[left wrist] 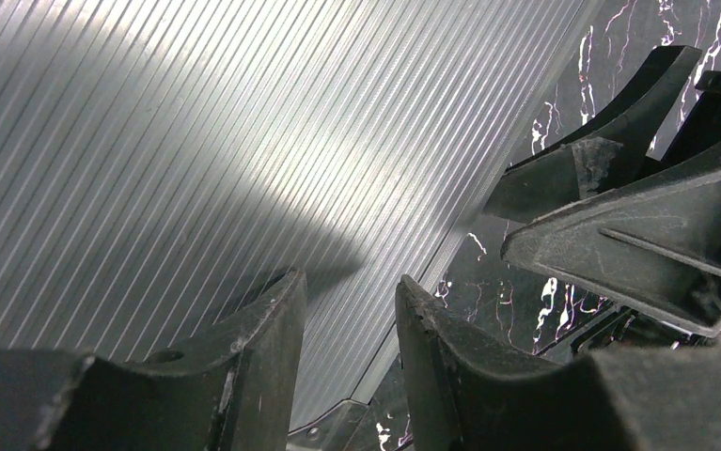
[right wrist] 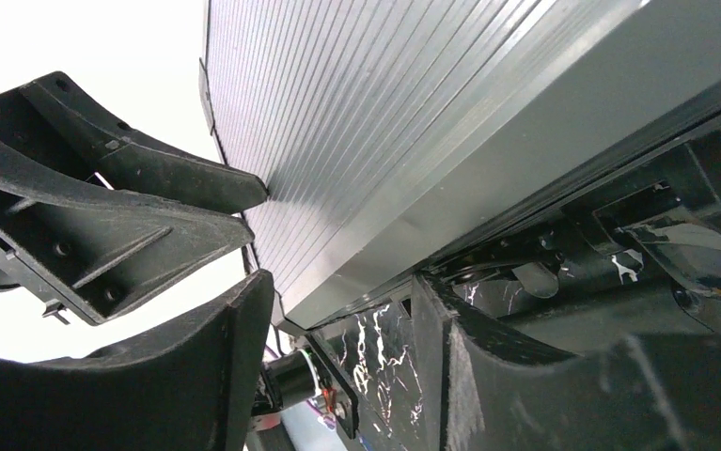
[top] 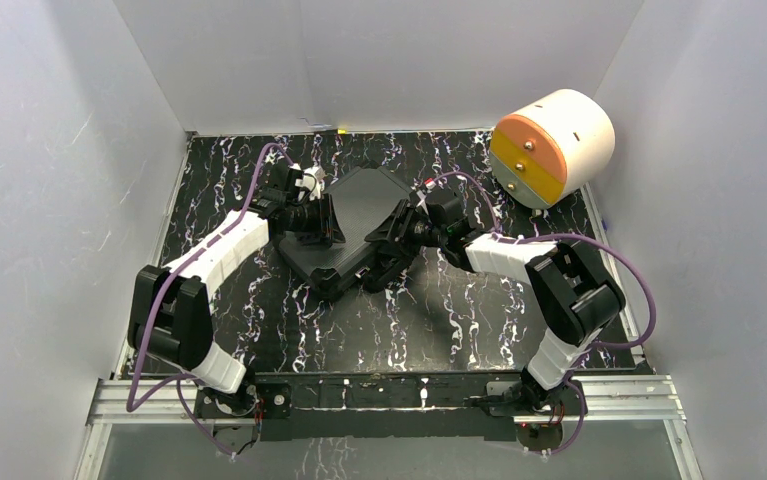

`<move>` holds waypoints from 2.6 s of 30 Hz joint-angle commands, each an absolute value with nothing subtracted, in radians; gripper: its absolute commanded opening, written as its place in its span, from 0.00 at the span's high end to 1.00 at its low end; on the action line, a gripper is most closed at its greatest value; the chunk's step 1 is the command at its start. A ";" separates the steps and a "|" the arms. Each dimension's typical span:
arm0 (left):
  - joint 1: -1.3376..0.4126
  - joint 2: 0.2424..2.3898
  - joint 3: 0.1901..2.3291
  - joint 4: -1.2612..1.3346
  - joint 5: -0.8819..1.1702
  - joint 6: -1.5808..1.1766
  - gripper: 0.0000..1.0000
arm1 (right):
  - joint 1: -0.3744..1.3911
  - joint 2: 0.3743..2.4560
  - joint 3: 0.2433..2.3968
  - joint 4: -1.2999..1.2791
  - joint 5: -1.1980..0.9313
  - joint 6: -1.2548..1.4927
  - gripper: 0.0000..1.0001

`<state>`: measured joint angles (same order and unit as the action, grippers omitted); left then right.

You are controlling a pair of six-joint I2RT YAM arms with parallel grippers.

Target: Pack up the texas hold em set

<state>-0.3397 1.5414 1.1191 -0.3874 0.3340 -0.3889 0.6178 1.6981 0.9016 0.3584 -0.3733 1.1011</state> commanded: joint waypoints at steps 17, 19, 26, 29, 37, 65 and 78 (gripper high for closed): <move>-0.318 1.534 1.346 -0.533 0.256 -0.338 0.34 | 0.622 1.423 0.902 0.026 -0.170 0.956 0.44; -0.310 1.550 1.390 -0.549 0.215 -0.327 0.28 | 0.621 1.418 0.888 -0.002 -0.151 0.953 0.44; -0.202 1.651 1.462 -0.550 0.217 -0.272 0.13 | 0.622 1.506 0.917 -0.060 -0.150 0.948 0.59; -0.145 1.699 1.484 -0.542 0.306 -0.223 0.07 | 0.624 1.566 0.955 -0.053 -0.176 0.929 0.64; -0.103 1.825 1.541 -0.613 0.437 -0.120 0.02 | 0.634 1.685 1.044 -0.059 -0.196 0.894 0.68; -0.100 1.928 1.434 -0.653 0.572 -0.143 0.49 | 0.684 1.878 1.166 -0.183 -0.050 0.891 0.84; -0.100 1.926 1.387 -0.645 0.585 -0.175 0.56 | 0.701 1.974 1.202 -0.097 0.047 1.013 0.98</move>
